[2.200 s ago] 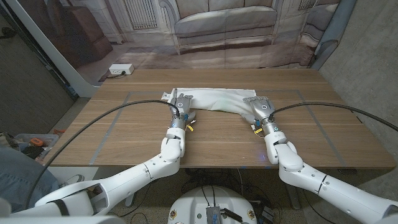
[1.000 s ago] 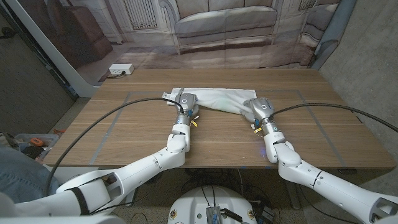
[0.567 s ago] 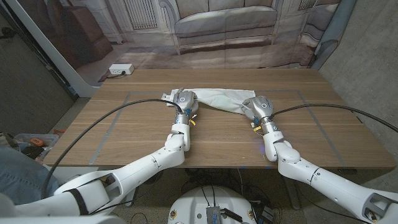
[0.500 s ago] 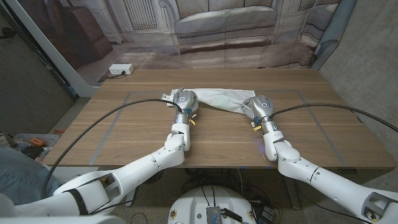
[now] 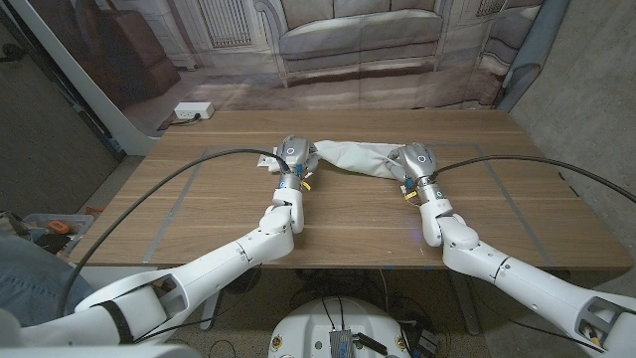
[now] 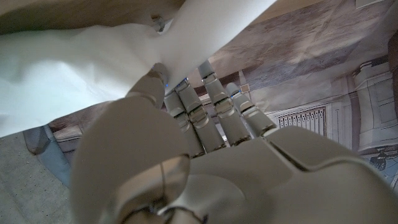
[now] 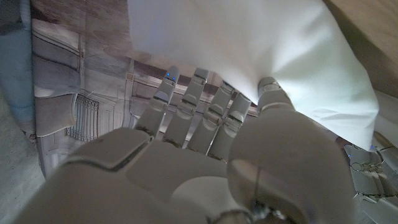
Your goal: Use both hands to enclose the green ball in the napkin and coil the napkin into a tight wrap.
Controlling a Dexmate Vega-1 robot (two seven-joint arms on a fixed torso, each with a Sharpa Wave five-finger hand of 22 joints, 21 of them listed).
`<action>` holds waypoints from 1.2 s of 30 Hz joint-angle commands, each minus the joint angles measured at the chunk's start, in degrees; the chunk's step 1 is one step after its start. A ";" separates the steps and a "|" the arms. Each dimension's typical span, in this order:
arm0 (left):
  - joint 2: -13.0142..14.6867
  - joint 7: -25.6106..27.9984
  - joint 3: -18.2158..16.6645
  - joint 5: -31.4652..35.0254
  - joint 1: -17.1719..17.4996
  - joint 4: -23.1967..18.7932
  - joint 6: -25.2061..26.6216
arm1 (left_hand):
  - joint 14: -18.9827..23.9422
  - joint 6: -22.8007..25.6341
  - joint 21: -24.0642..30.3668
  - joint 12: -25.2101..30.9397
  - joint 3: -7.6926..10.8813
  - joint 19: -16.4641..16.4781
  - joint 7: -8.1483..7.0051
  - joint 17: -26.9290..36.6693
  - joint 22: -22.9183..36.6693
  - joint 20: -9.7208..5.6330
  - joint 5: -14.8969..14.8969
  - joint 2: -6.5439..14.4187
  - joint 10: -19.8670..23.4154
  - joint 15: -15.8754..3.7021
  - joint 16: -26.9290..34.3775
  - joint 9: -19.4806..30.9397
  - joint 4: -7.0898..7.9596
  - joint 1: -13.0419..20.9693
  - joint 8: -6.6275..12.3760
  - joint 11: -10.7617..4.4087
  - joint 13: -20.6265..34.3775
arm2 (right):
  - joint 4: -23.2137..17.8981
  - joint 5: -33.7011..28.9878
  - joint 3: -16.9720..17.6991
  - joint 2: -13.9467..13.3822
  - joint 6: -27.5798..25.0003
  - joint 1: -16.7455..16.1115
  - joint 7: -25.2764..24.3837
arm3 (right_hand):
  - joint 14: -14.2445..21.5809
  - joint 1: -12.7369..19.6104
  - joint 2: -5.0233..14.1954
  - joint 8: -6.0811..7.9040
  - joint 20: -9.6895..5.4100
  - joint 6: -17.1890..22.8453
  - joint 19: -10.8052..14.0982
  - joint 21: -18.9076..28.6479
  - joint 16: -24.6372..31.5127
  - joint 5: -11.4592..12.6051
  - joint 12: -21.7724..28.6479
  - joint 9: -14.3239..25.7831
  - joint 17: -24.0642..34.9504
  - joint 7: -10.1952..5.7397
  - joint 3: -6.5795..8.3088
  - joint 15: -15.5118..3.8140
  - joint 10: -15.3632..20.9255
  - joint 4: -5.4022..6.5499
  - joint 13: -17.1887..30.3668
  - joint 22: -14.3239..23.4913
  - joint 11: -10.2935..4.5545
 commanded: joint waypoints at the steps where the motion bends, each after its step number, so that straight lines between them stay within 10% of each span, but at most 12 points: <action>1: 0.40 -5.72 -0.66 0.49 -1.49 -4.18 3.52 | 0.96 1.77 0.12 -0.22 0.57 1.35 2.09 0.02 0.00 -0.67 -0.15 0.07 0.98 -3.71 -0.09 0.05 0.19 -0.93 -0.31 -0.02 0.14 | -1.67 -2.55 -1.64 0.89 -4.65 4.11 8.93 | 0.04 0.52 0.23 0.14 -0.90 0.68 -1.28 -0.47 -0.54 -0.71 -0.62 0.01 0.18 0.10 0.59 -3.73 0.71 -0.02 0.13 0.25 -0.03; 36: -4.45 -22.50 -2.37 -14.86 -15.58 5.88 7.72 | 2.71 1.59 0.06 -1.18 1.85 2.57 3.08 -0.07 0.29 0.07 -0.10 -0.31 1.11 -3.75 -0.55 0.13 0.65 -2.35 -2.37 0.11 0.03 | 5.60 -1.46 -6.55 7.79 -12.46 16.03 22.80 | -0.57 0.13 0.55 -0.02 -2.16 0.93 -3.65 -0.42 -0.83 -2.00 -1.34 -0.10 0.19 0.12 1.01 -3.77 0.58 0.19 0.09 0.35 -0.03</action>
